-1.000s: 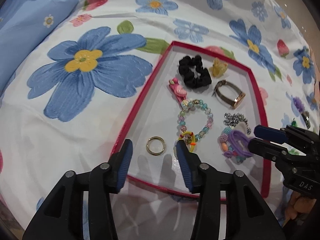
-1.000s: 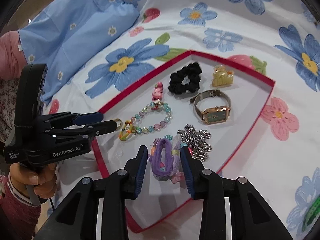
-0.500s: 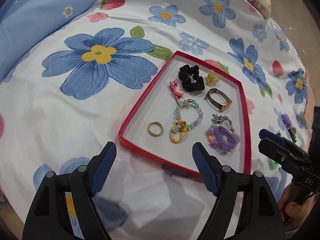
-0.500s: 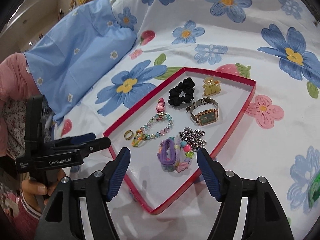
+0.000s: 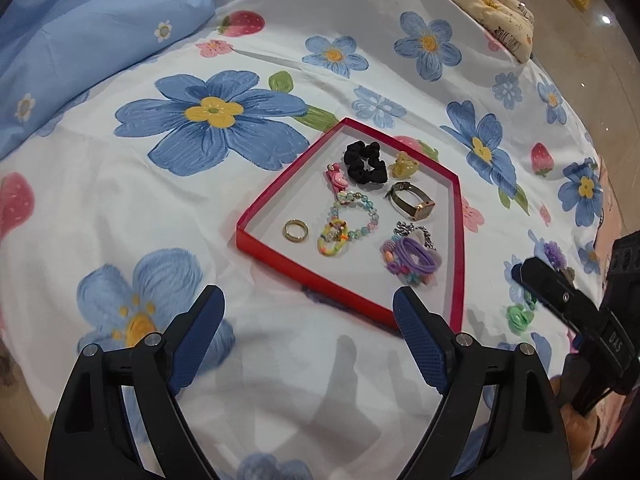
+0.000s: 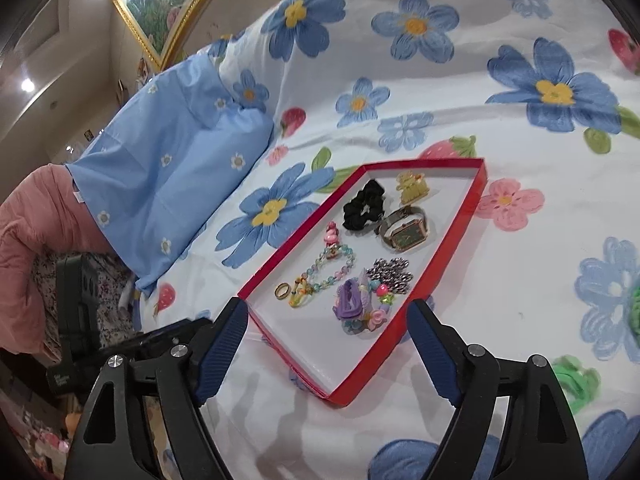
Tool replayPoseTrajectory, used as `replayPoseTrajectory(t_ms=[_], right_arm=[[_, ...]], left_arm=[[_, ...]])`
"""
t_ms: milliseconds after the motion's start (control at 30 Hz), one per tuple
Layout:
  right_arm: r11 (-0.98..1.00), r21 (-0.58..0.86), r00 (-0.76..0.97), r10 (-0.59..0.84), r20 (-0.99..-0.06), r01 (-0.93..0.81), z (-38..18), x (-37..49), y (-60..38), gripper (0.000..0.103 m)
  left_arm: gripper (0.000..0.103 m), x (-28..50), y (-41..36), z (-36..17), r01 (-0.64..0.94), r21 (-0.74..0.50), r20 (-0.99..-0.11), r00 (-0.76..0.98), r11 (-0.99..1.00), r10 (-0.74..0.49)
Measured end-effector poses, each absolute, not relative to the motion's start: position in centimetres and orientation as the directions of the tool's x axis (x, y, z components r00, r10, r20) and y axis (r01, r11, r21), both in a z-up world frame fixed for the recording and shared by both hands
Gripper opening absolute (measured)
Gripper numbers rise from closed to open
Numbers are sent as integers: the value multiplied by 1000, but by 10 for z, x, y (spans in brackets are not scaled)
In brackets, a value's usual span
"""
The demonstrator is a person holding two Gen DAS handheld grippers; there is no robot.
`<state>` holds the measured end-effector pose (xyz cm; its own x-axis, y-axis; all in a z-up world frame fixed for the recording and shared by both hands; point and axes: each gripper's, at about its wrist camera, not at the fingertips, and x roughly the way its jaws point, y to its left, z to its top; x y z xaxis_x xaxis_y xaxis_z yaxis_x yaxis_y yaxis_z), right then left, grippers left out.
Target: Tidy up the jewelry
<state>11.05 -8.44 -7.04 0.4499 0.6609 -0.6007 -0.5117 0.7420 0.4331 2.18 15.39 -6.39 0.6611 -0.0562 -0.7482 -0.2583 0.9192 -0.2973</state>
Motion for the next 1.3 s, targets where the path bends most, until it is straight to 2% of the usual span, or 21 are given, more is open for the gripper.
replayPoseTrajectory(t_ms=[233, 267, 333, 400, 533, 667, 933, 1300], right_arm=[[765, 332, 519, 627, -581, -552, -38, 94, -88, 90], [764, 312, 528, 625, -575, -565, -31, 92, -88, 91], [771, 254, 551, 606, -574, -584, -16, 89, -87, 98], [775, 211, 575, 595, -561, -596, 0, 85, -88, 99], [775, 174, 600, 591, -539, -607, 16, 81, -91, 103], [793, 109, 622, 548, -560, -600, -2, 76, -88, 103], [795, 99, 578, 514, -634, -599, -47, 77, -79, 103], [807, 116, 581, 508, -636, -579, -67, 73, -86, 103]], left_arm=[[87, 5, 134, -34, -225, -218, -716, 698, 950, 1], [88, 3, 132, -29, -221, -205, -710, 704, 954, 10], [97, 0, 129, -16, -220, -175, -696, 717, 960, 38], [103, -2, 127, -6, -229, -159, -678, 732, 960, 62], [103, 1, 126, -6, -254, -115, -667, 736, 960, 115], [103, 4, 128, -25, -277, -91, -683, 716, 956, 143], [103, 0, 124, -46, -301, -51, -700, 691, 952, 181], [103, -12, 115, -44, -304, -14, -663, 716, 952, 219]])
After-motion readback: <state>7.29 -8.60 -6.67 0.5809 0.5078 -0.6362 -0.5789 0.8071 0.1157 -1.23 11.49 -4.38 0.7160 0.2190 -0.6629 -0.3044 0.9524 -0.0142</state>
